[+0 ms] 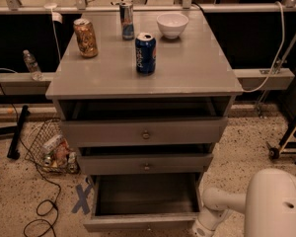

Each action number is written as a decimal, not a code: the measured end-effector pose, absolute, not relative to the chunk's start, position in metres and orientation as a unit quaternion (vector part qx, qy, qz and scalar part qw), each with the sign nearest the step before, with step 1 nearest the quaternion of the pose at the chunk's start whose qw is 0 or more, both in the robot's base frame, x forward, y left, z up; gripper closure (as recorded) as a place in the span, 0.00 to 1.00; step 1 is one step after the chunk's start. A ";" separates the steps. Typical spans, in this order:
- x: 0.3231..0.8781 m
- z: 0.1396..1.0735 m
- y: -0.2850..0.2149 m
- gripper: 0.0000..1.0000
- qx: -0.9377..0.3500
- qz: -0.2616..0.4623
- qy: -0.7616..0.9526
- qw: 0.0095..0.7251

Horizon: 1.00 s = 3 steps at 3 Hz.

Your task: Close bottom drawer

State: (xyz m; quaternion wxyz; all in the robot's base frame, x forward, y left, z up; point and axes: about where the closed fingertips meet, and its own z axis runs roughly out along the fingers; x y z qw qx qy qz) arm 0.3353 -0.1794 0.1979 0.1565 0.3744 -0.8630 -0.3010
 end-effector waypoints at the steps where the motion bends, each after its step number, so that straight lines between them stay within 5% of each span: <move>1: 0.354 0.192 -0.171 1.00 0.401 -0.303 -0.855 0.126; 3: 0.387 0.188 -0.157 1.00 0.443 -0.266 -0.855 0.041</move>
Offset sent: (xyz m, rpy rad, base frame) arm 0.0658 0.0238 -0.0008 0.1063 -0.3043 0.0795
